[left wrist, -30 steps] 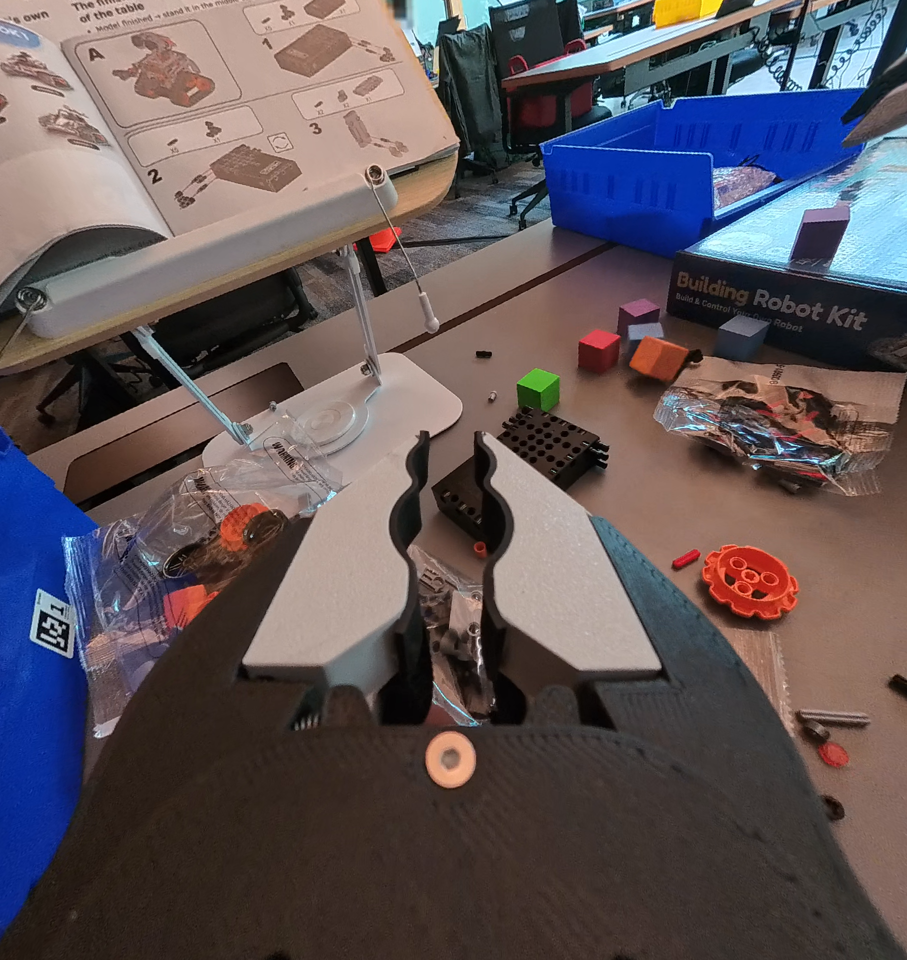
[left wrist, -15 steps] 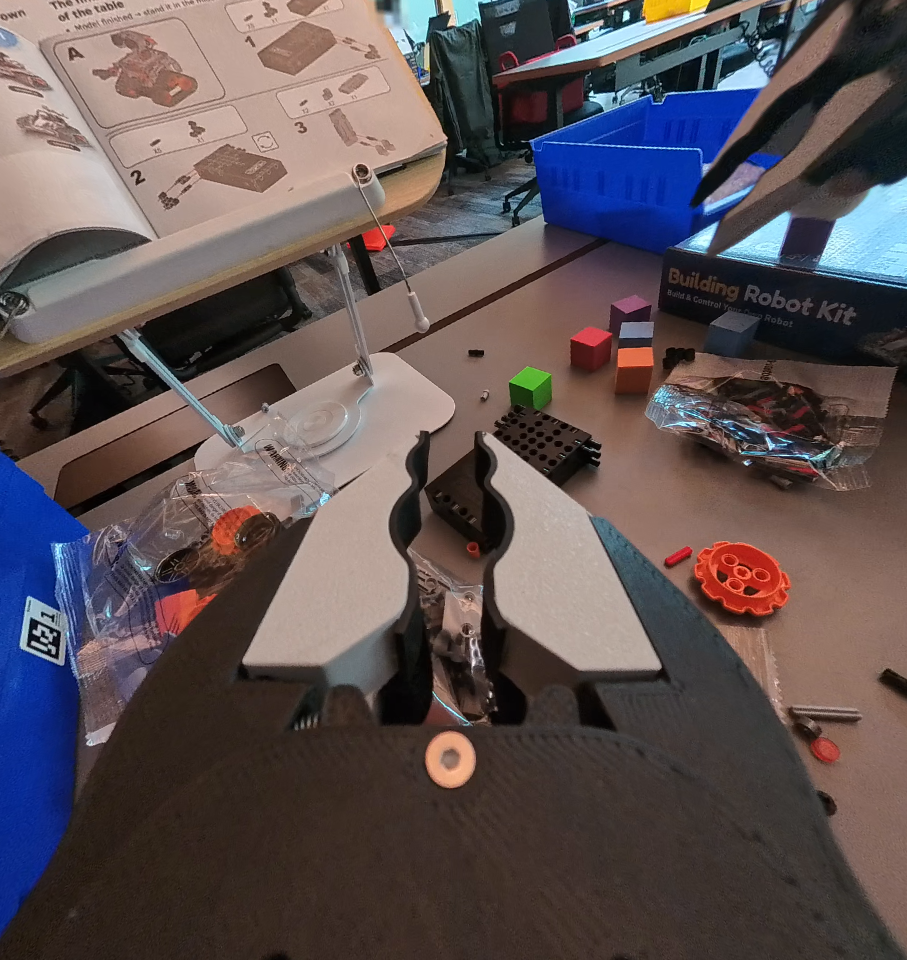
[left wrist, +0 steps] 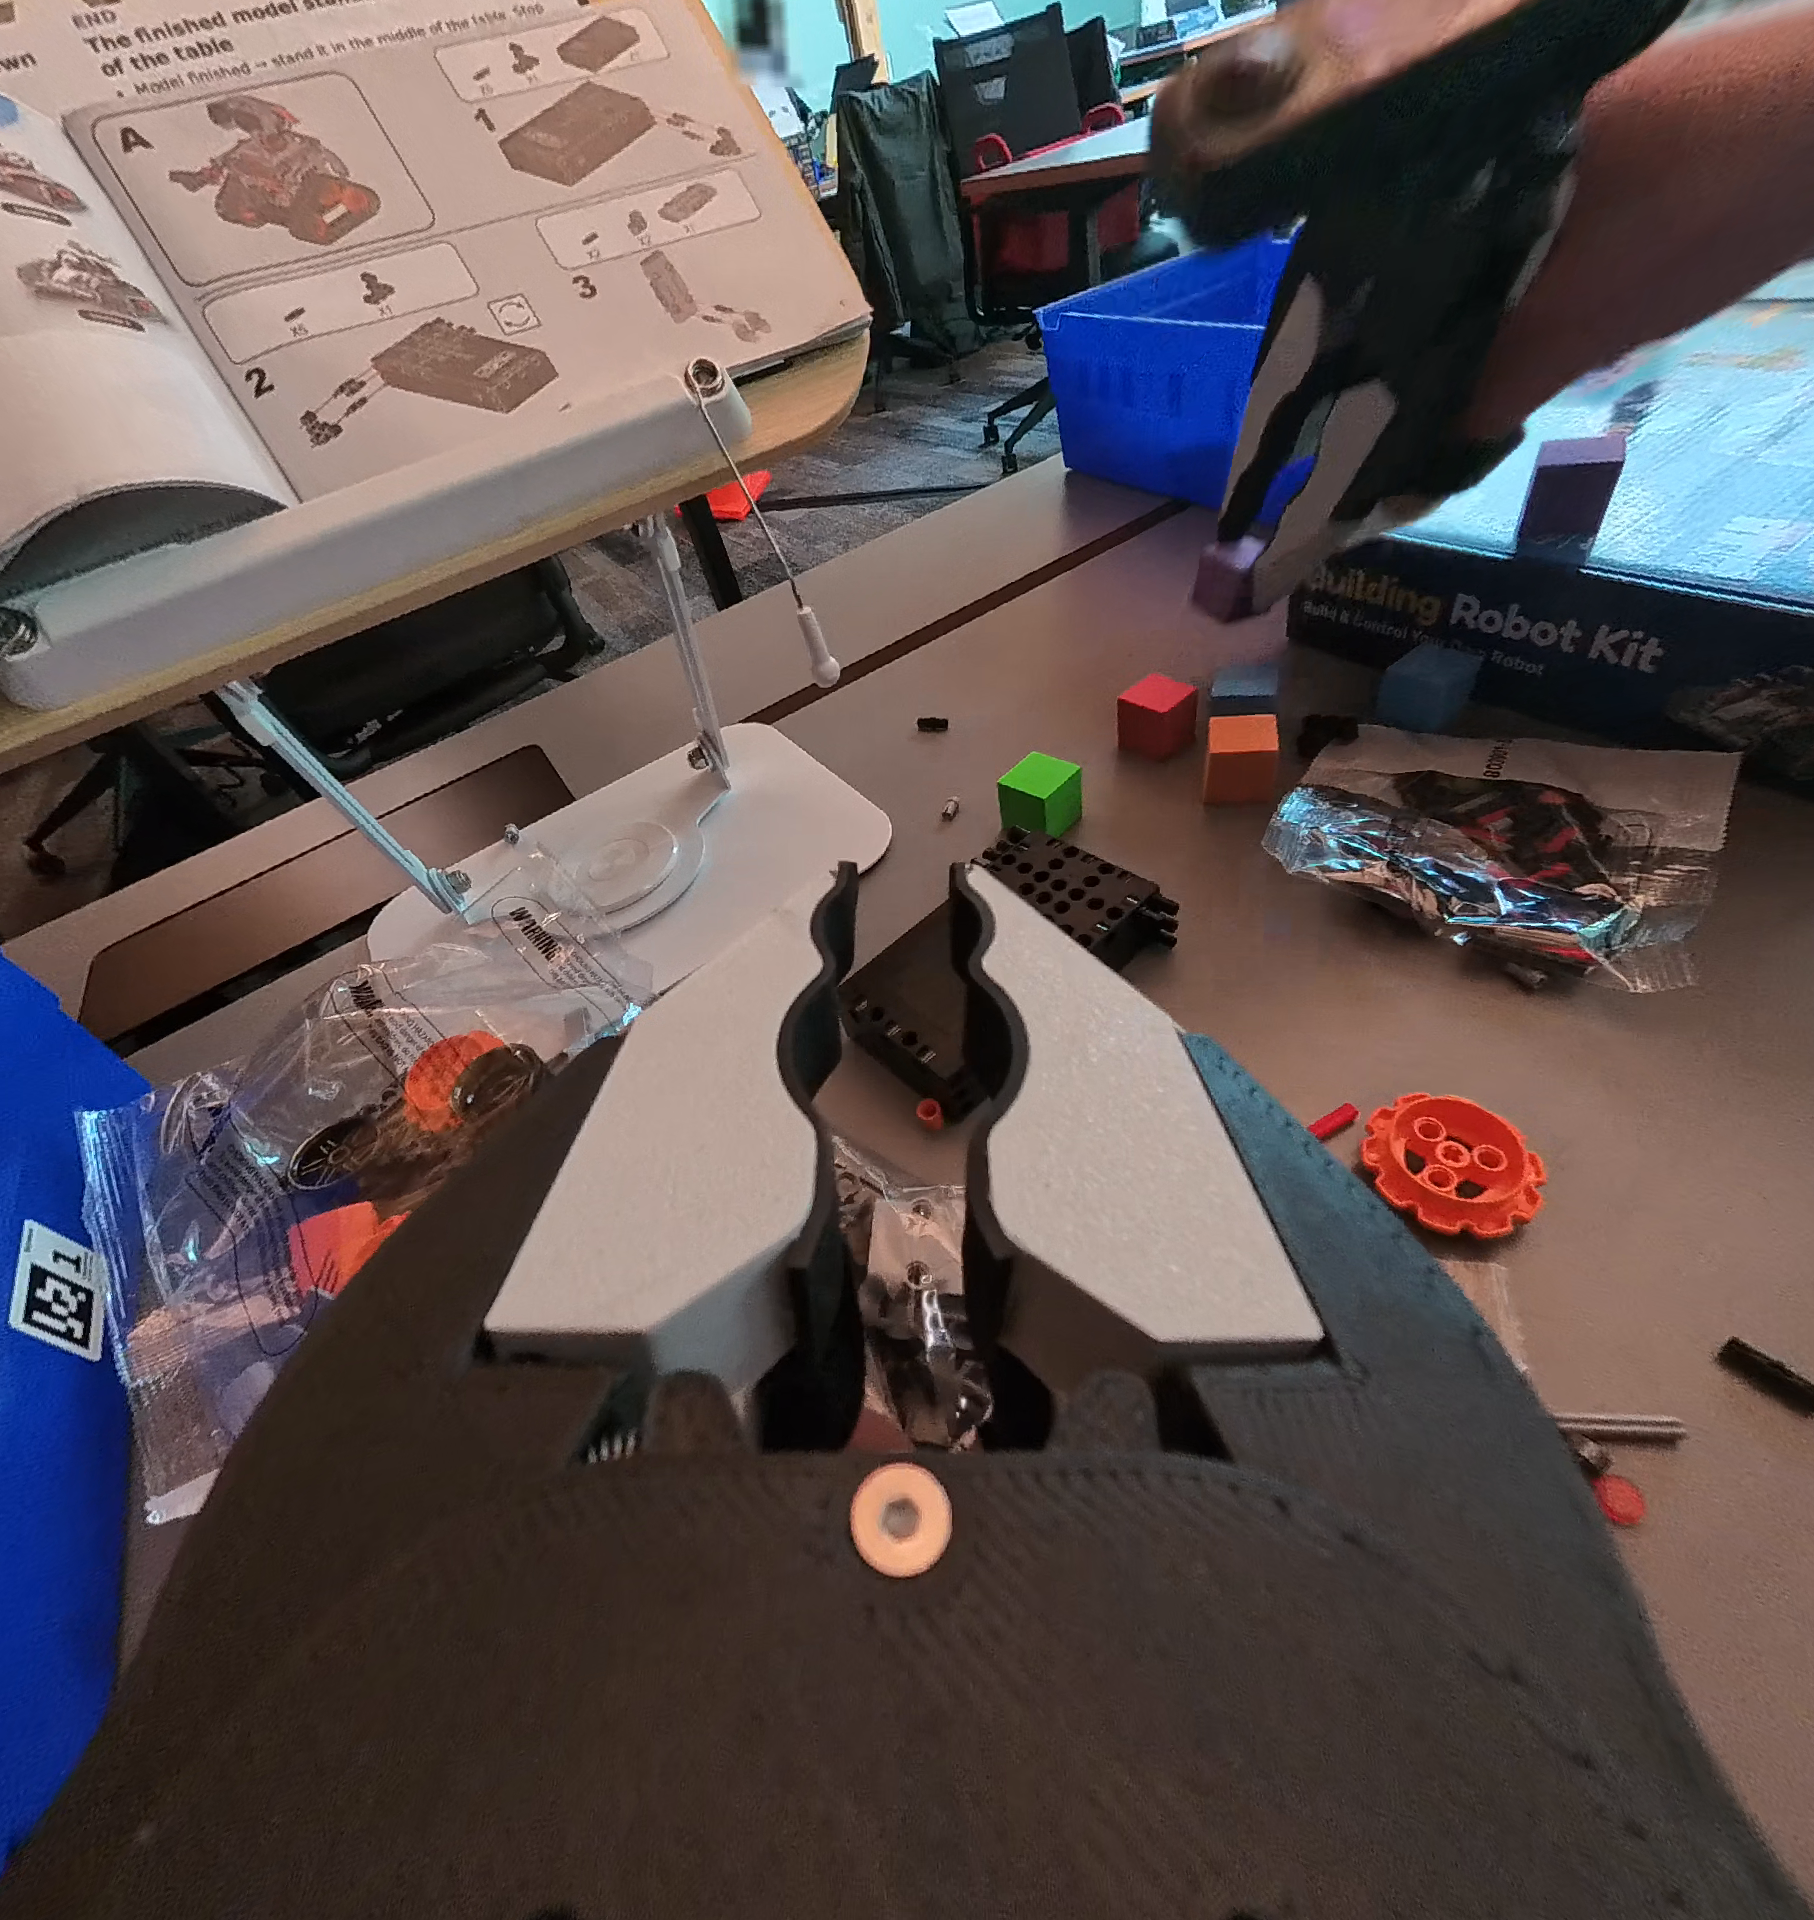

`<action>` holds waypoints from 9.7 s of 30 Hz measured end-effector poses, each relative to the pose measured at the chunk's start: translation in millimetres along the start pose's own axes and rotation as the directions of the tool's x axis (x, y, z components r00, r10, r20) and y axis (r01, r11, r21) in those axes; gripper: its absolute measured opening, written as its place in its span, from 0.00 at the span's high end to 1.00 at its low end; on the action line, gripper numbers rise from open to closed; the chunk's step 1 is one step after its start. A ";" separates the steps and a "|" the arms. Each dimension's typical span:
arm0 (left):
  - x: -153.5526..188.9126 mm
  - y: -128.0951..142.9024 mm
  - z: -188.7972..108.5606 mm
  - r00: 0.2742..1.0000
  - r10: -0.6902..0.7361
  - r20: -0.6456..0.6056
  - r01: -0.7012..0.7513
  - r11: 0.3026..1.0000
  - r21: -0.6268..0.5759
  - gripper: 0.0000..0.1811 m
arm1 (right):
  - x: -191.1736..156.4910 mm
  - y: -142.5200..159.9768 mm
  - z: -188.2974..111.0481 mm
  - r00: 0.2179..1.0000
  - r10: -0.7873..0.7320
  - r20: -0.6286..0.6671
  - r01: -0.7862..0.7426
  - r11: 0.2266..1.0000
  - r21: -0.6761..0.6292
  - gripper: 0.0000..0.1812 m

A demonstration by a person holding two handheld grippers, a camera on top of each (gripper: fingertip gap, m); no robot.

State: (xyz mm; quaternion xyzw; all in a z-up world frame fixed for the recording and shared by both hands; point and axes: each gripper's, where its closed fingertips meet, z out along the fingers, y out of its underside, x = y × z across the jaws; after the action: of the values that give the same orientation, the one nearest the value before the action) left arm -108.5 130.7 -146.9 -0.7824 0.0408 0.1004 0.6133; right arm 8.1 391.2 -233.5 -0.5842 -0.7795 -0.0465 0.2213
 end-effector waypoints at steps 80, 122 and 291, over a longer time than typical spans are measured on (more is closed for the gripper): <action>-5.4 1.3 -1.1 1.000 -0.010 0.018 0.010 1.000 -0.004 0.91 | -9.9 58.2 -135.9 0.991 0.096 0.089 -0.089 0.993 -0.074 0.79; -4.8 0.8 -1.7 1.000 -0.012 0.017 0.012 1.000 0.000 0.91 | -4.4 79.4 -143.7 0.967 0.195 0.165 -0.176 0.977 -0.123 0.83; 253.2 -111.6 227.8 0.765 0.266 -0.587 -0.392 0.915 -0.097 0.83 | -5.0 155.5 -141.8 0.698 0.696 0.171 -0.569 0.393 0.722 0.85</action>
State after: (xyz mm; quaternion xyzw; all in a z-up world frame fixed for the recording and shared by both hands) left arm 135.2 393.4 -145.0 -0.8184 0.3456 -0.0237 0.4585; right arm 195.2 388.5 -137.1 -0.6900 -0.4262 0.3095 0.4964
